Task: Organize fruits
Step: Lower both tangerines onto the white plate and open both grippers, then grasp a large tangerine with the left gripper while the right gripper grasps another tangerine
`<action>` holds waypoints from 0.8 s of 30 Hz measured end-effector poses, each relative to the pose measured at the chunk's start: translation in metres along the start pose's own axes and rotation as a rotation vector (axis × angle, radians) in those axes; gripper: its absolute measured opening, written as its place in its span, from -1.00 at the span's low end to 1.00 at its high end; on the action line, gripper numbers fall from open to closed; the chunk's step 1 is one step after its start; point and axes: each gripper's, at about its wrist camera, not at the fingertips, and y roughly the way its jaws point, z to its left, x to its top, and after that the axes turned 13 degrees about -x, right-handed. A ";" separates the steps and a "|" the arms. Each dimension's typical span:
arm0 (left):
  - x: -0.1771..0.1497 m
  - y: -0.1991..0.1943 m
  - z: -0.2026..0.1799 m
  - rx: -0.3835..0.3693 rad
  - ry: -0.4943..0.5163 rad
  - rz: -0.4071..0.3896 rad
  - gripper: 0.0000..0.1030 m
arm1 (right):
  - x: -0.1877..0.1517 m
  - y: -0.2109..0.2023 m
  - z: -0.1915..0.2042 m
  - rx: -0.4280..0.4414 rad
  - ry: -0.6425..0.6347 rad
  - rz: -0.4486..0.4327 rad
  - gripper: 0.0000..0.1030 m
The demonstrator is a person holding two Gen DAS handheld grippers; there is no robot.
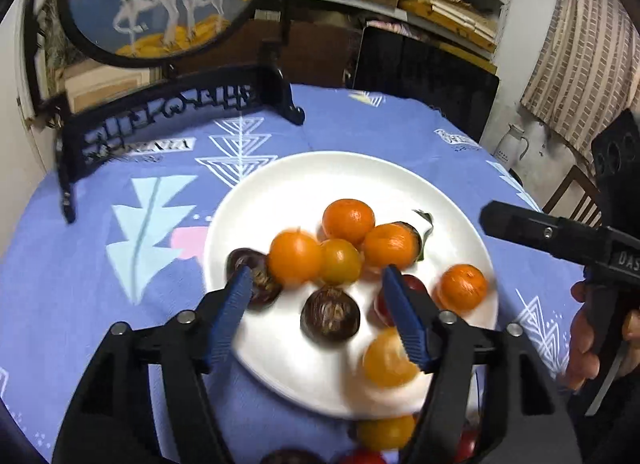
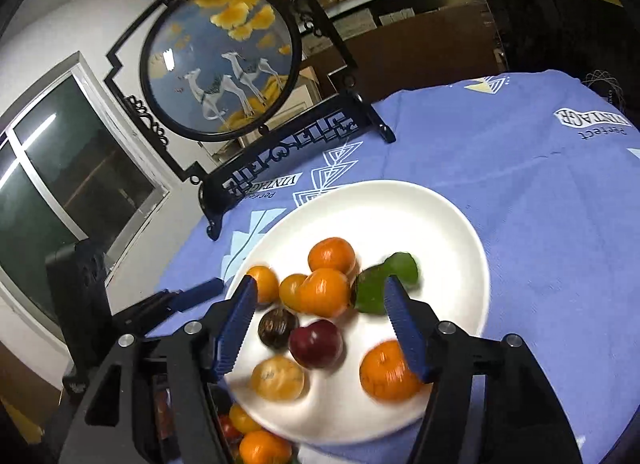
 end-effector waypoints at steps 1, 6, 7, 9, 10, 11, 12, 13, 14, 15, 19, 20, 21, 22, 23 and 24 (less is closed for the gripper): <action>-0.006 -0.010 -0.004 -0.002 0.007 -0.001 0.38 | -0.004 -0.006 -0.001 -0.002 0.000 -0.008 0.28; -0.052 -0.050 -0.022 -0.024 0.050 0.017 0.48 | -0.050 -0.042 0.004 -0.001 -0.048 0.004 0.29; -0.067 -0.059 -0.026 -0.021 0.059 0.030 0.48 | -0.060 -0.046 0.004 0.002 -0.052 0.013 0.29; -0.091 -0.072 -0.033 -0.023 0.072 0.047 0.48 | -0.084 -0.061 0.006 -0.009 -0.075 0.023 0.29; -0.101 -0.078 -0.035 -0.016 0.079 0.053 0.48 | -0.094 -0.066 0.009 -0.016 -0.089 0.023 0.29; -0.110 -0.082 -0.035 -0.008 0.081 0.056 0.48 | -0.105 -0.073 0.014 -0.018 -0.105 0.023 0.29; -0.118 -0.086 -0.035 0.002 0.079 0.062 0.48 | -0.117 -0.079 0.020 -0.011 -0.127 0.023 0.29; -0.128 -0.090 -0.035 0.007 0.072 0.075 0.48 | -0.128 -0.084 0.028 -0.003 -0.161 0.024 0.29; -0.136 -0.093 -0.035 0.004 0.062 0.084 0.48 | -0.136 -0.088 0.035 -0.009 -0.194 0.024 0.29; -0.142 -0.095 -0.036 -0.001 0.057 0.088 0.48 | -0.145 -0.092 0.040 -0.024 -0.225 0.022 0.28; -0.166 -0.100 -0.064 -0.028 0.142 0.098 0.48 | -0.168 -0.107 0.040 -0.040 -0.233 0.001 0.28; -0.173 -0.097 -0.075 -0.034 0.172 0.103 0.46 | -0.171 -0.109 0.034 -0.045 -0.210 -0.001 0.28; -0.176 -0.095 -0.080 -0.036 0.185 0.107 0.44 | -0.172 -0.109 0.029 -0.051 -0.186 -0.001 0.28; -0.179 -0.090 -0.087 -0.031 0.201 0.118 0.35 | -0.173 -0.110 0.023 -0.058 -0.160 0.001 0.29; -0.181 -0.084 -0.091 -0.023 0.208 0.129 0.30 | -0.174 -0.110 0.017 -0.062 -0.133 0.006 0.29; -0.181 -0.079 -0.095 -0.019 0.210 0.139 0.26 | -0.176 -0.111 0.014 -0.064 -0.117 0.010 0.29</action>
